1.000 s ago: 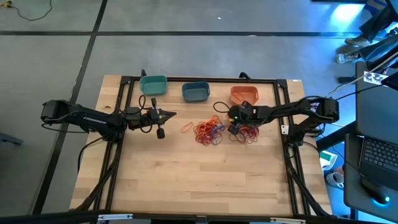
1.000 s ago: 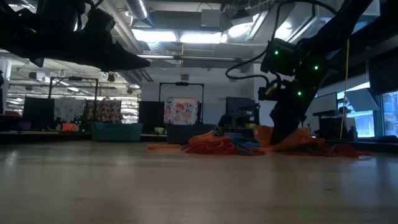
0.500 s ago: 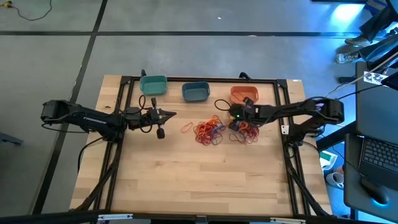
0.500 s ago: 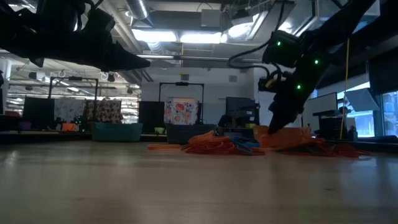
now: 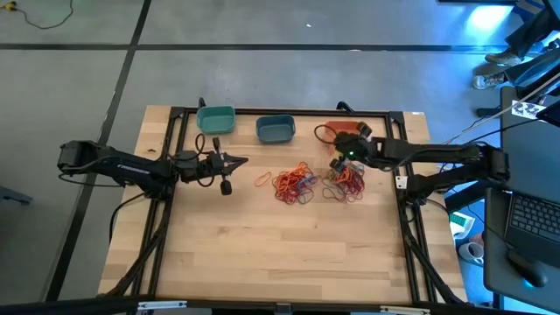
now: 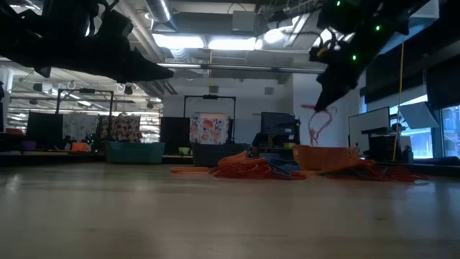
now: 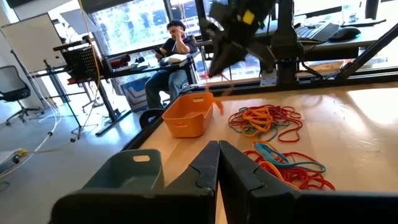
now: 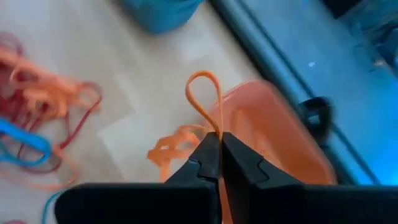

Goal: Sort rubber bands into baskets

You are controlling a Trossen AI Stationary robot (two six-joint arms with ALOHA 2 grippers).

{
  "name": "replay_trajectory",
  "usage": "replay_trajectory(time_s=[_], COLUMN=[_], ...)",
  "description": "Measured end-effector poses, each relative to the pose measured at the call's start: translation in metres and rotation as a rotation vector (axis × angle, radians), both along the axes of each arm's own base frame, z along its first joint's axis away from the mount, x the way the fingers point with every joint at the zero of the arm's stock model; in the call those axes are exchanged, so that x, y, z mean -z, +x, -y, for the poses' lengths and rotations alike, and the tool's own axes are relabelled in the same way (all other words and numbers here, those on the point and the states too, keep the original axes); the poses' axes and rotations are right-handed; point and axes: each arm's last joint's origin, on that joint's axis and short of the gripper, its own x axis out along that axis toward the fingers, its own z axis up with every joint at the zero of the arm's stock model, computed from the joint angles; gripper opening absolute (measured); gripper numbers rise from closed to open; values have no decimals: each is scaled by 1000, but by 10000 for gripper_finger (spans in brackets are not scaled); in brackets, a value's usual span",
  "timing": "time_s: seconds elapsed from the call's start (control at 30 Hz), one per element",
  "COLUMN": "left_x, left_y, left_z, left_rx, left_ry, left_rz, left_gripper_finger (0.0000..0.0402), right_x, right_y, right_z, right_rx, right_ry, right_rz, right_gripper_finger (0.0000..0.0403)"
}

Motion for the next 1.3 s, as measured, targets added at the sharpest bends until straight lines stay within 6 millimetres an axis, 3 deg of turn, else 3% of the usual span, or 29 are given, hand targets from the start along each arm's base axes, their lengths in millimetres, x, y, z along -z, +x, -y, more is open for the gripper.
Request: replay_trajectory(time_s=[0.1, 0.2, 0.33, 0.53, 0.73, 0.97, 1.3], left_x=[0, 2, 2, 2, 2, 3, 4], left_y=[0, 0, 0, 0, 0, 0, 0], left_z=[0, 0, 0, 0, 0, 0, 0], left_rx=[0, 0, 1, 0, 0, 0, 0], left_ry=[-1, 2, 5, 4, 0, -5, -8], left_rz=[-5, -24, -23, -23, -25, -27, -36], left_gripper_finger=[5, 5, 5, 5, 5, 5, 5], right_x=[-8, -4, 15, 47, 62, 57, 59], right_y=[-2, 3, 11, 23, 34, 39, 47], right_z=[0, -3, -6, -1, -1, 0, 1], right_rx=[-1, -100, -168, -85, -122, -180, -213], right_ry=[-9, 99, 222, 263, 321, 290, 274], right_rz=[45, 87, 96, 17, 16, 33, 68], right_gripper_finger=[14, 14, 14, 19, 86, 172, 188])
